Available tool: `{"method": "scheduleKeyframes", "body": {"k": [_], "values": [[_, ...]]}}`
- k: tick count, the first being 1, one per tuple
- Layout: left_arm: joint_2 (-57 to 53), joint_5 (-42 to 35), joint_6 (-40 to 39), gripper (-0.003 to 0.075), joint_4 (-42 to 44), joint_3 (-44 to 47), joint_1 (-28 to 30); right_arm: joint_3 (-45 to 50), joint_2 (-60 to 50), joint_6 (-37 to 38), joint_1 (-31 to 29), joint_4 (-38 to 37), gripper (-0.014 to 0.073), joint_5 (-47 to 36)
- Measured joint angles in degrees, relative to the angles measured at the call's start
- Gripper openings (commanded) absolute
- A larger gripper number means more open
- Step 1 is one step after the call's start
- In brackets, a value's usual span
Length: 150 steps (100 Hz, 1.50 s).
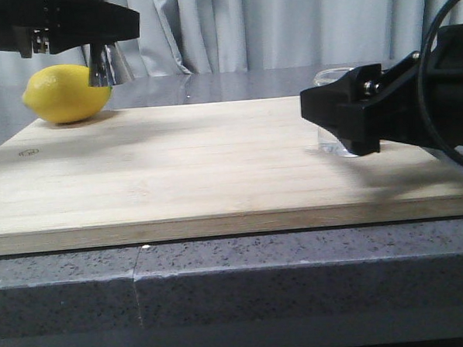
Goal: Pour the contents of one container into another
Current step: 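Lower the right gripper around the glass beaker and close it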
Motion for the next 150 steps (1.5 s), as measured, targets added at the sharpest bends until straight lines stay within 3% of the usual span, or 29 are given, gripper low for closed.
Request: {"method": "scheduleKeyframes", "body": {"k": [84, 112, 150], "values": [[0.0, 0.0, -0.33, -0.0019, 0.0, 0.0, -0.05, -1.39, 4.59, 0.21, 0.0, 0.0, 0.0555, -3.59], [0.0, 0.0, -0.61, -0.0019, 0.0, 0.0, -0.05, -1.39, 4.69, 0.21, 0.0, 0.0, 0.0395, -3.71], [0.0, 0.0, -0.6, -0.0019, 0.0, 0.0, -0.05, -1.39, 4.69, 0.21, 0.0, -0.02, 0.0253, -3.82]]}}
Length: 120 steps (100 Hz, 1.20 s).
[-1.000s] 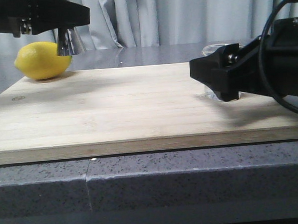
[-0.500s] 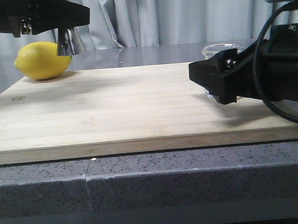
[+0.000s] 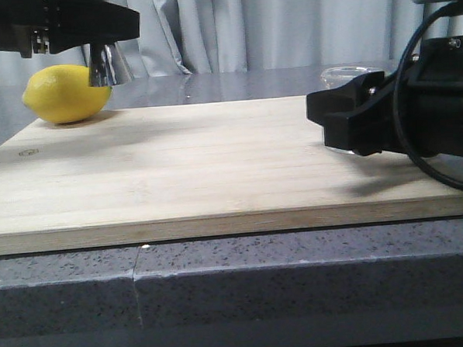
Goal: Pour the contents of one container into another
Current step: 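Lower the right gripper around the glass beaker and close it, then lift the beaker with the right gripper and carry it over the jigger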
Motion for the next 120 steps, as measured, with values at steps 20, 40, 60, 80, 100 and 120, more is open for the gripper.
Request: {"method": "scheduleKeyframes", "body": {"k": [20, 40, 60, 80, 100, 120], "values": [[0.0, 0.0, 0.0, -0.0019, 0.0, 0.0, 0.0, 0.0, 0.0, 0.0, 0.0, 0.0, 0.0234, 0.0], [0.0, 0.0, 0.0, -0.0019, 0.0, 0.0, 0.0, 0.0, 0.0, 0.0, 0.0, 0.0, 0.0234, 0.0], [0.0, 0.0, 0.0, -0.0019, 0.0, 0.0, 0.0, 0.0, 0.0, 0.0, 0.0, 0.0, 0.0234, 0.0], [0.0, 0.0, 0.0, -0.0019, 0.0, 0.0, 0.0, 0.0, -0.11, 0.0, 0.0, -0.1, 0.0234, 0.12], [0.0, 0.0, -0.04, -0.0019, 0.1, 0.0, 0.0, -3.68, -3.14, 0.0, 0.0, -0.9, 0.0234, 4.73], [0.0, 0.0, -0.28, -0.0019, 1.2, 0.0, -1.29, -11.18, -6.65, 0.0, 0.0, -4.48, 0.0234, 15.86]]}}
